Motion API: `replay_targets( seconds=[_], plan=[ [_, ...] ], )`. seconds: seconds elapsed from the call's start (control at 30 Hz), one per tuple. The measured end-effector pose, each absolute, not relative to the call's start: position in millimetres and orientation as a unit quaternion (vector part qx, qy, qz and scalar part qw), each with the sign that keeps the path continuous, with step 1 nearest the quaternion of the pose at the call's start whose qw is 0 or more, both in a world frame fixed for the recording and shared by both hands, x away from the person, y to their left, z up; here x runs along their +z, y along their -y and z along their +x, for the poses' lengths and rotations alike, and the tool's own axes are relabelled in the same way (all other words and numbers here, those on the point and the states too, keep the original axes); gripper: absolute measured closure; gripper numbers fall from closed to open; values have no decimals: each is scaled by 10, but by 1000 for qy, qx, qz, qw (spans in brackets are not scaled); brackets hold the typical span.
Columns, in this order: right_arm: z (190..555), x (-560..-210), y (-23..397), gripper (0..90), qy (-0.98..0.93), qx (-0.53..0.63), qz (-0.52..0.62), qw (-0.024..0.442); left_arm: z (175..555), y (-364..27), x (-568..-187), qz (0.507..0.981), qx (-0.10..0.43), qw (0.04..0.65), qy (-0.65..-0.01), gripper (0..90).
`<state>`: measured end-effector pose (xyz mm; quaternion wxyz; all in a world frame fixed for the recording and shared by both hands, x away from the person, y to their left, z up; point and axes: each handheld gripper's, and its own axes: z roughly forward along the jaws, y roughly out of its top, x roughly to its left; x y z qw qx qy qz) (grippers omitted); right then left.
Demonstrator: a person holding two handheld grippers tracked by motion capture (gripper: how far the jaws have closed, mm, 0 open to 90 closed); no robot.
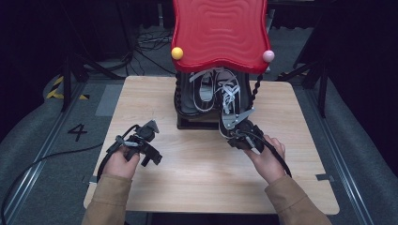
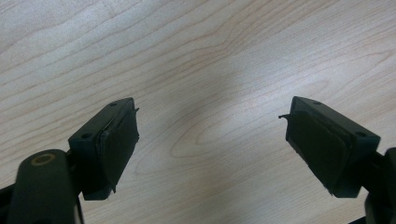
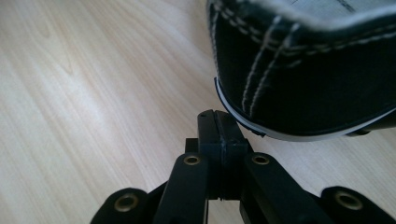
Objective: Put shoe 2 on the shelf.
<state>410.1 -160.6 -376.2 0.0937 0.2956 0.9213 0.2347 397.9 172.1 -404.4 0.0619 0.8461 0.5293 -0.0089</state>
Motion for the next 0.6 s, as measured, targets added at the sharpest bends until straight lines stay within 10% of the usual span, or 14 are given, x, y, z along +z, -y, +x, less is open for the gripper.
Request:
replay_targets(
  seconds=[0.6],
  plan=[
    [4276,-3698,1548,900,-894,237,342,165,3985,-1716,-4053,847,-10,61,-528,173]
  ],
)
